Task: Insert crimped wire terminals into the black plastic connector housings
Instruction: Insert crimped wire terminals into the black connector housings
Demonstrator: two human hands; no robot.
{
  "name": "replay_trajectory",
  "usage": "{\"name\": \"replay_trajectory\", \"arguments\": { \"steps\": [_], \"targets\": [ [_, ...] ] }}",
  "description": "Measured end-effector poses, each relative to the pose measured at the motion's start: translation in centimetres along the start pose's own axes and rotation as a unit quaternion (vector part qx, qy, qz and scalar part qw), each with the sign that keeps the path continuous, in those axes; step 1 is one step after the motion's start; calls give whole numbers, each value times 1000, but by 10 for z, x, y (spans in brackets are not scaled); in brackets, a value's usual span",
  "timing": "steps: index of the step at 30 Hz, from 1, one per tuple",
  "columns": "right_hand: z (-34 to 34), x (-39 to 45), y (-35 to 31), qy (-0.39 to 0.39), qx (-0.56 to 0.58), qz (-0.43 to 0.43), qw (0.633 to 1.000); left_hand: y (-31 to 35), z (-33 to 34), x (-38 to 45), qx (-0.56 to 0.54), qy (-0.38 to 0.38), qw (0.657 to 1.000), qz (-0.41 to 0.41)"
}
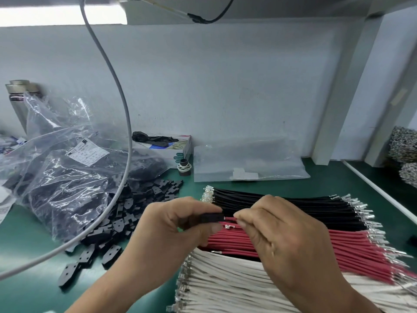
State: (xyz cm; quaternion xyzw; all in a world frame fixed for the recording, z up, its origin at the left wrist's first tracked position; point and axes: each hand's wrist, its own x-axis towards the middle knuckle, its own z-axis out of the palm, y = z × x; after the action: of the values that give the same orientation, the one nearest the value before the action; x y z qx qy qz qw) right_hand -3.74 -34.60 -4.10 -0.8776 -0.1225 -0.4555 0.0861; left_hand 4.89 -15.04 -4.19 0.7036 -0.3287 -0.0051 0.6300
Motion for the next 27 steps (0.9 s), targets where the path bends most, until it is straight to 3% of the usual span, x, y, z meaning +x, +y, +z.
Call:
{"name": "replay_trajectory", "arguments": {
  "steps": [4, 12, 18, 21, 24, 27],
  "targets": [
    [-3, 1, -1, -20, -13, 15, 1000, -3, 1, -2, 63, -8, 998, 10],
    [1, 1, -8, -23, 35, 28, 999, -6, 4, -4, -31, -33, 999, 5],
    [-15, 8, -4, -24, -45, -13, 999, -12, 6, -2, 55, -7, 998, 23],
    [-18, 8, -17, -135, 40, 0, 990, -15, 6, -1, 44, 36, 998, 25],
    [-13, 8, -27, -299, 75, 73, 948, -18, 6, 0, 19, 56, 998, 22],
    [-12, 4, -22, -296, 126, 131, 938, -19, 10, 0, -3, 60, 998, 26]
  ]
}}
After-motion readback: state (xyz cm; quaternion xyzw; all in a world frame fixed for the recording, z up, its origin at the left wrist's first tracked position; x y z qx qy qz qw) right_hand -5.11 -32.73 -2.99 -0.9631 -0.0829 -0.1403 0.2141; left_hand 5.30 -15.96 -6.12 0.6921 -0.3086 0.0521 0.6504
